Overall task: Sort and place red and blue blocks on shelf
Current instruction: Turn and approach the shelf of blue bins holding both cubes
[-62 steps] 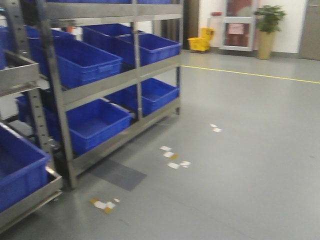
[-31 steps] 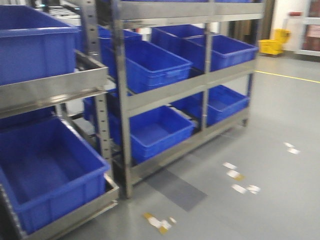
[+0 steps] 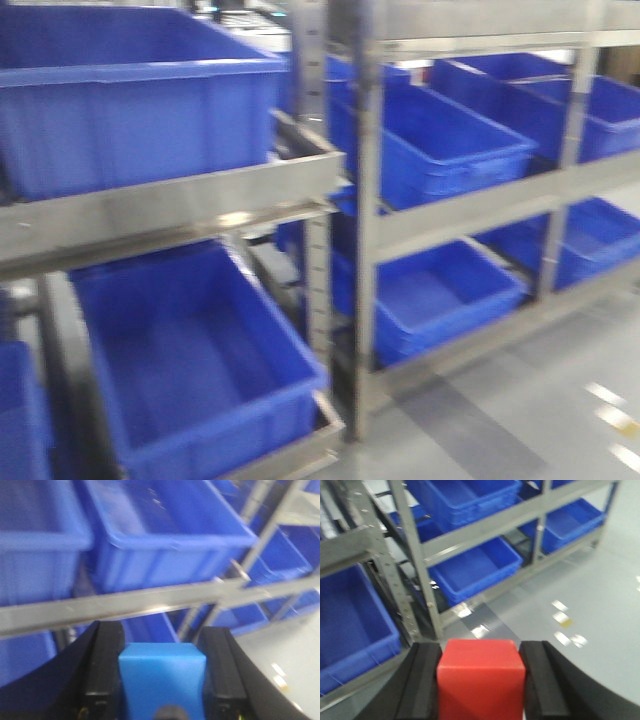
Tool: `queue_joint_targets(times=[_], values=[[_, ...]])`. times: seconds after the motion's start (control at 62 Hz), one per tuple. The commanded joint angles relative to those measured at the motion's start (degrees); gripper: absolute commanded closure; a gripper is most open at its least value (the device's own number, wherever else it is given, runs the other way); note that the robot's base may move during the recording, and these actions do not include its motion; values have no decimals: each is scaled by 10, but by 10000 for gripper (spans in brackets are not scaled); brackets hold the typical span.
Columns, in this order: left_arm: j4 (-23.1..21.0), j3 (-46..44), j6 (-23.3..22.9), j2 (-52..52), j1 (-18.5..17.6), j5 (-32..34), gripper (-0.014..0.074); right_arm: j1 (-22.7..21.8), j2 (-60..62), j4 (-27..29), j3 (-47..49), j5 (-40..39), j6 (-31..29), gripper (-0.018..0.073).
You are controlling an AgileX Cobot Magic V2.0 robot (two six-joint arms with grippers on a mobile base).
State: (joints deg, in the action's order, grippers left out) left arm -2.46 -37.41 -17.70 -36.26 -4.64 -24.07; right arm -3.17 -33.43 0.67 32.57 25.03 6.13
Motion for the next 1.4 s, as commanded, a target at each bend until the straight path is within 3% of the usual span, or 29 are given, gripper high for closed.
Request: queue_joint_targets(times=[0.0, 1.386], values=[[-2, -16, -3, 0, 0, 50, 473, -3, 1, -7, 16, -51, -4, 501], [-2, -16, -3, 0, 0, 50, 473, -3, 1, -7, 16, -51, -4, 501]])
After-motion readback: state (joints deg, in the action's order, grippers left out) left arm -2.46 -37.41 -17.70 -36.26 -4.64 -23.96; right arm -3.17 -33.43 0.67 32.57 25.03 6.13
